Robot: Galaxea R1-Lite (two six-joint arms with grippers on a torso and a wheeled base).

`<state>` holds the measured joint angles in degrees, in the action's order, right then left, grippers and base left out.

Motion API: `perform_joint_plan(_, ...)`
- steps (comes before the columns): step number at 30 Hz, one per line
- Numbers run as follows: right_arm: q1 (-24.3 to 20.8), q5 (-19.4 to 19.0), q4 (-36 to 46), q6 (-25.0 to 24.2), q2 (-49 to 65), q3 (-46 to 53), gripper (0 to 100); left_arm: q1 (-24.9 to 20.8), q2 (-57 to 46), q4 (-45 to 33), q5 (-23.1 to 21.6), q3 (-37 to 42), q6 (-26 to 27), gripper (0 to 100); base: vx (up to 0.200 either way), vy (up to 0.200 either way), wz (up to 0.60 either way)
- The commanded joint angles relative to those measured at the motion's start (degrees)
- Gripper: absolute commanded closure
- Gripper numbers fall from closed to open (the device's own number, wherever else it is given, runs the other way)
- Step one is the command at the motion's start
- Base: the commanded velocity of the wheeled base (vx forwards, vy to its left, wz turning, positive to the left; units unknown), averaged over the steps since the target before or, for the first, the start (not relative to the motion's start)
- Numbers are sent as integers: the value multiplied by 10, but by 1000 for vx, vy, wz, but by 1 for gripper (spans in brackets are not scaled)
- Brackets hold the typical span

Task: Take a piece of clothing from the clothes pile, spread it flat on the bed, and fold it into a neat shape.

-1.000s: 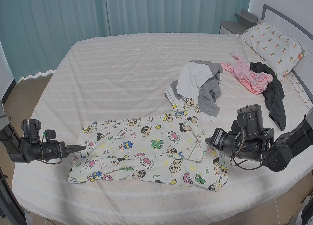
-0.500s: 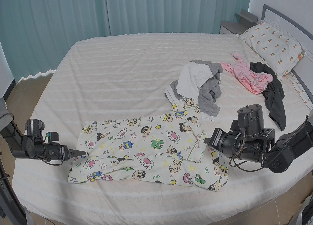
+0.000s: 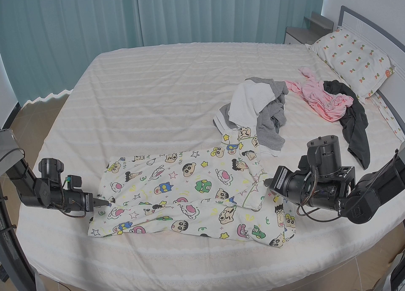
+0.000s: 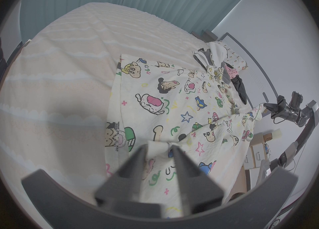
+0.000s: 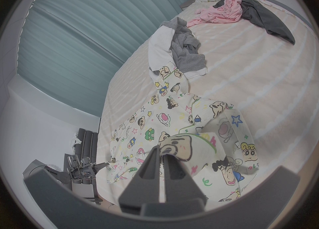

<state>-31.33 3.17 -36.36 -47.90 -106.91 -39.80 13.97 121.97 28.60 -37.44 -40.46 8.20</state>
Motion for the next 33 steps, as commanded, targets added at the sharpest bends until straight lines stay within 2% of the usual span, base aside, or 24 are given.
perform_joint_plan(1, 0, 0, 0, 0, -1, 0, 100, 4, -1, 1, 0, -2, -1, 100, 0, 0, 0)
perform_joint_plan(14, -1, 3, -2, 1, 3, 0, 100, 26, -30, 4, 0, -21, -19, 100, 0, 0, 0)
perform_joint_plan(19, 0, 3, -5, 0, 0, -2, 100, 29, -28, 4, 3, -40, -39, 100, 0, 0, 0)
perform_joint_plan(24, 0, 3, -34, 2, -5, 0, 100, 27, -23, 8, 22, -48, -40, 100, 0, 0, 0)
perform_joint_plan(33, 0, 9, -46, 3, -10, 0, 100, 26, -3, 21, 25, -56, -41, 100, 0, 0, 0)
